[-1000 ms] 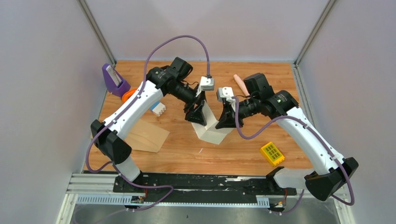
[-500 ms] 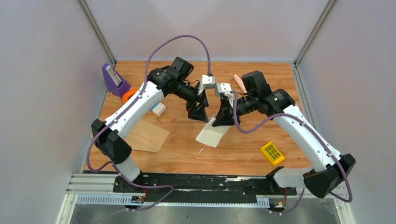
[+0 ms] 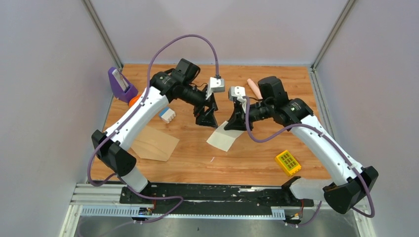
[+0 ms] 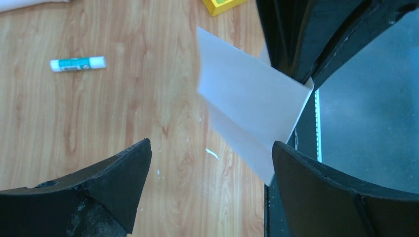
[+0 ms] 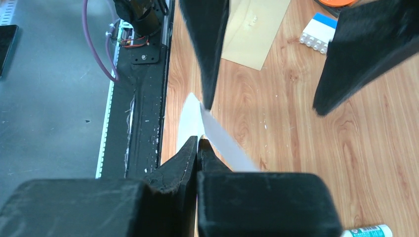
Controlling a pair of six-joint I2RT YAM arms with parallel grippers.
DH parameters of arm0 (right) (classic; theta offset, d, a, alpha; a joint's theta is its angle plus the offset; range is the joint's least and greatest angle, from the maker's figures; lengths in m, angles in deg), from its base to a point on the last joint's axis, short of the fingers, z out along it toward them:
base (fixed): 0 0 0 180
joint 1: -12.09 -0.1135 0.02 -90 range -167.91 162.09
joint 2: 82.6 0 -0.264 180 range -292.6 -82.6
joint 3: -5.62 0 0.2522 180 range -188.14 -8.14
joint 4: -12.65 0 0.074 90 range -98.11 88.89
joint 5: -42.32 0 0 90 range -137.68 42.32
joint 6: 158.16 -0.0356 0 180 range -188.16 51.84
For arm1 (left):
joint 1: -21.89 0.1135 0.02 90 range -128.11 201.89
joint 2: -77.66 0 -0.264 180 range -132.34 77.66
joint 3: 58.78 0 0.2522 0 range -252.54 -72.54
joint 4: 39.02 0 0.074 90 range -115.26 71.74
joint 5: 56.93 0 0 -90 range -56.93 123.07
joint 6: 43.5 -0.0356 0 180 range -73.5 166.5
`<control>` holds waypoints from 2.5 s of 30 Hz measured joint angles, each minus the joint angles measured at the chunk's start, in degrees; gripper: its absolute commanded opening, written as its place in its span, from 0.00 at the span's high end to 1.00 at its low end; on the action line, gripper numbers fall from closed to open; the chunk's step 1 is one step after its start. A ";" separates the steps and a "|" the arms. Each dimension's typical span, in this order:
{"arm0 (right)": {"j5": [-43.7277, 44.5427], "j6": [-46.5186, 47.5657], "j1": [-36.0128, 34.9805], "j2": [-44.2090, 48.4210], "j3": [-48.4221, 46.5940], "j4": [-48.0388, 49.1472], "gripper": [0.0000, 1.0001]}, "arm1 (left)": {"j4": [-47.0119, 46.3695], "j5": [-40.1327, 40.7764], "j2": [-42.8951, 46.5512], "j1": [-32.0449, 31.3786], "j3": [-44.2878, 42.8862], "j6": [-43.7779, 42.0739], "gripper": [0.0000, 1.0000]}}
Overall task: Place the letter into the envelope and seal it
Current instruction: Fold the letter.
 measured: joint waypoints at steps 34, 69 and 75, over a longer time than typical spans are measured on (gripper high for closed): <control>3.63 -13.97 6.86 4.57 3.67 13.22 1.00 | -0.63 -2.47 -1.73 -1.01 -1.99 2.58 0.88; 3.28 -8.35 7.65 4.59 2.14 10.56 0.18 | 5.22 -0.87 -0.96 -1.73 -1.38 -2.93 1.00; 0.09 -9.66 7.65 2.08 2.14 9.46 0.18 | 5.66 -0.15 -0.96 -2.16 -1.38 -2.97 1.00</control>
